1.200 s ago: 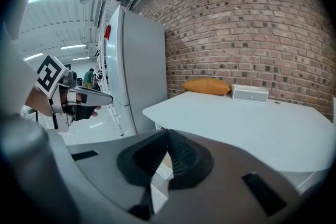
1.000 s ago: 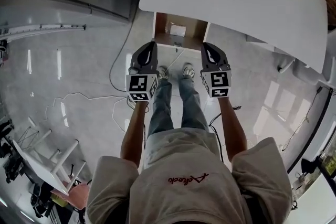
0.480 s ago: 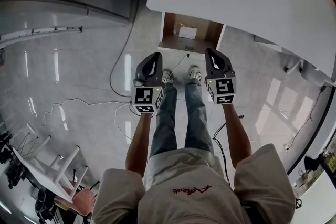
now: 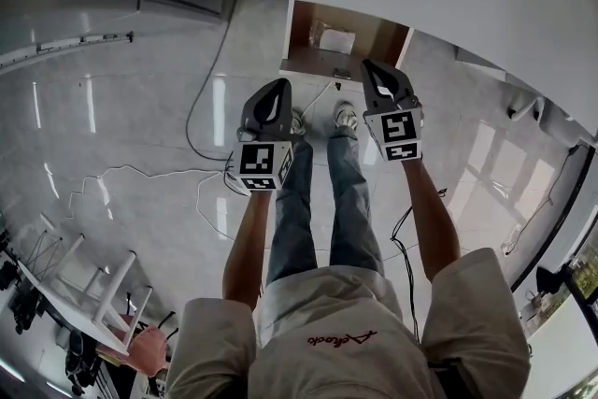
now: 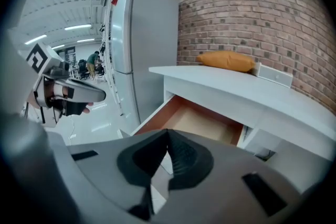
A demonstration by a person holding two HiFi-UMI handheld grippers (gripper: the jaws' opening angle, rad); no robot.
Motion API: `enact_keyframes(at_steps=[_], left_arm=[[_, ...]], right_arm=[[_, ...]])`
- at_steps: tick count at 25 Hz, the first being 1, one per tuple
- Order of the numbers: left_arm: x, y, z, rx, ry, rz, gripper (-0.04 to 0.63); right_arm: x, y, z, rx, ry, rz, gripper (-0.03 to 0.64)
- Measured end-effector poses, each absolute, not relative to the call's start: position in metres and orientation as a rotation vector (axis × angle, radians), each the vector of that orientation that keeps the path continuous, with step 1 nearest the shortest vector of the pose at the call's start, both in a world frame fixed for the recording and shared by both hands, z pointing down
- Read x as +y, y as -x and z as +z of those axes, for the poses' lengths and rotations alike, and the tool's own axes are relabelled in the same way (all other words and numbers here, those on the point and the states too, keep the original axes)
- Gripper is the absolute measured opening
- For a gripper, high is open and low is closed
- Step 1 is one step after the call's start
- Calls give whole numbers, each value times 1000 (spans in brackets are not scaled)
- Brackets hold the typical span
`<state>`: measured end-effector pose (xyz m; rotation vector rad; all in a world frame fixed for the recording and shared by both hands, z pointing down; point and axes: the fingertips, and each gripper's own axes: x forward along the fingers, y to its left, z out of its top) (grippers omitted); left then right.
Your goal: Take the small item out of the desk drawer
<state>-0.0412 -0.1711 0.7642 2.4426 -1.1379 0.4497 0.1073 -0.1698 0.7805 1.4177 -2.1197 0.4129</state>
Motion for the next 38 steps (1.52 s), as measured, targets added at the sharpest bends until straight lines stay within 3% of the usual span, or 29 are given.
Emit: enact_keyframes(at_steps=[29, 32, 38], left_arm=[[-186, 31, 799, -1111, -2375, 409, 9], [-188, 34, 802, -1122, -2362, 405, 8], [-187, 34, 807, -1116, -2343, 406, 9]], right_arm=[[-235, -76, 939, -1873, -643, 250, 15], [-243, -75, 950, -1843, -625, 253, 83], [-249, -79, 968, -1794, -579, 233, 83]])
